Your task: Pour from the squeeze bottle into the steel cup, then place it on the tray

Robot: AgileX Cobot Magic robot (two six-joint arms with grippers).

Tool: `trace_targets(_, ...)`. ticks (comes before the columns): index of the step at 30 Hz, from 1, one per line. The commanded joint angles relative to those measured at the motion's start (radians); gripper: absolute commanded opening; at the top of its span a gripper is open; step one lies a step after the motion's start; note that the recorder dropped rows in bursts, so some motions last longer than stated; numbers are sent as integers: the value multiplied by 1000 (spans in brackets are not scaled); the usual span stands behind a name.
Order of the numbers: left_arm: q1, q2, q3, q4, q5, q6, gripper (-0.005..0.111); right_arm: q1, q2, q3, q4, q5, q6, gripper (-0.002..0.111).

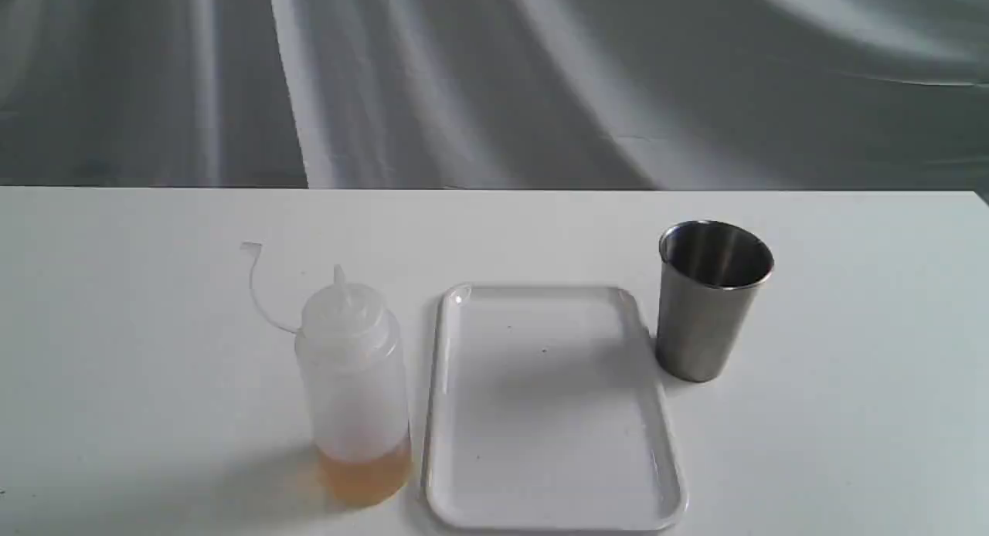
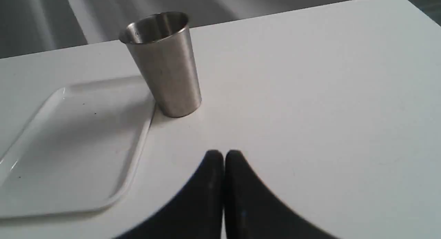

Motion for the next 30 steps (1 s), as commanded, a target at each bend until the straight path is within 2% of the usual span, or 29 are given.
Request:
trace_targets(1, 2, -3, 4, -1, -8, -1, 0, -8, -5, -77, 5, 73, 7, 0)
trace_targets(7, 2, -3, 4, -1, -8, -3, 0, -8, 57, -202, -5, 81, 7, 0)
trace_targets(30, 2, -3, 4, -1, -8, -4, 0, 2, 702, -608, -89, 79, 33, 0)
